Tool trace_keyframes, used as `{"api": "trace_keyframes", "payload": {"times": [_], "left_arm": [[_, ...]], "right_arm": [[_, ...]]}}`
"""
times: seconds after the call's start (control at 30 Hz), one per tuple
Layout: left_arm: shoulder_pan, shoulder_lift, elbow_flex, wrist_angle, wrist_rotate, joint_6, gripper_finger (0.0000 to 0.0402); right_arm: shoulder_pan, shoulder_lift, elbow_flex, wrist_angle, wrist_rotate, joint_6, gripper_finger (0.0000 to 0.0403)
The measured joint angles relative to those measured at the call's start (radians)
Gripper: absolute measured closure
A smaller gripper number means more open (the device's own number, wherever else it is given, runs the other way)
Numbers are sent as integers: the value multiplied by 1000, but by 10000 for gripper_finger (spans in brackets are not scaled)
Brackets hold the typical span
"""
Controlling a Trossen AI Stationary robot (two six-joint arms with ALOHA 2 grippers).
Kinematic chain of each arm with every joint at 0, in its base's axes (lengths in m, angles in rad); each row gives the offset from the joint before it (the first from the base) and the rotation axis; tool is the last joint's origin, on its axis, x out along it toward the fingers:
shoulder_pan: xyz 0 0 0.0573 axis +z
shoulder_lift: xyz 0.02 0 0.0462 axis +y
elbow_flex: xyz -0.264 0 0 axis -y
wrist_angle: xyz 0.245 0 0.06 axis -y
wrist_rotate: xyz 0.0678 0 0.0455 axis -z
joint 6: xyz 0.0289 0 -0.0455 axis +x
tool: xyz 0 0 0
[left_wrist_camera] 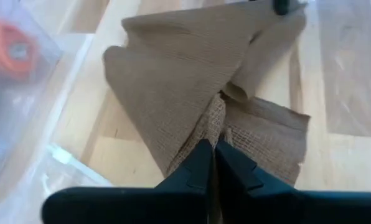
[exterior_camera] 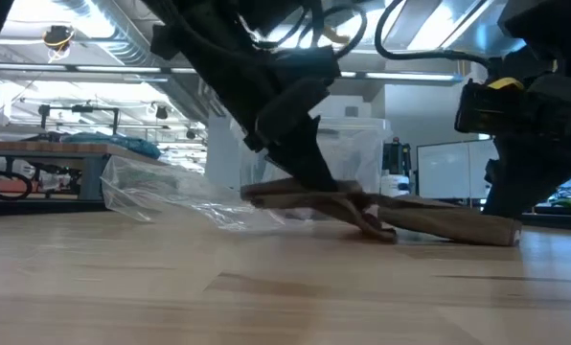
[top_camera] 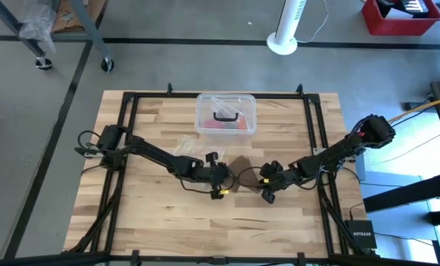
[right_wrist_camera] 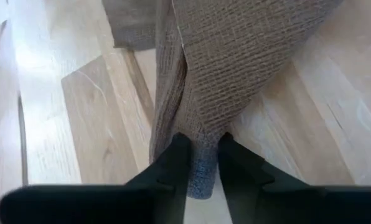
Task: Roll bandage
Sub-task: Roll the brown bandage
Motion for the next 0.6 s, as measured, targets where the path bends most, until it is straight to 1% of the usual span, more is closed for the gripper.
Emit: {"api": "trace_keyframes", "payload": {"times": [0.13,0.3,0.43,0.6], "left_arm": [[4,0,12,-11,0,-9,343],[3,0,73,-23,0,72,278],[3,0,92,-20,0,103,241],[8,13,97,84,31,119,222]], "right_arm": [[0,0,-1,5,3,-5,260],[0,0,-1,4,1,-6,214],[0,0,-1,2,-4,-6,196],[0,0,-1,3,-28,-6,193]]}}
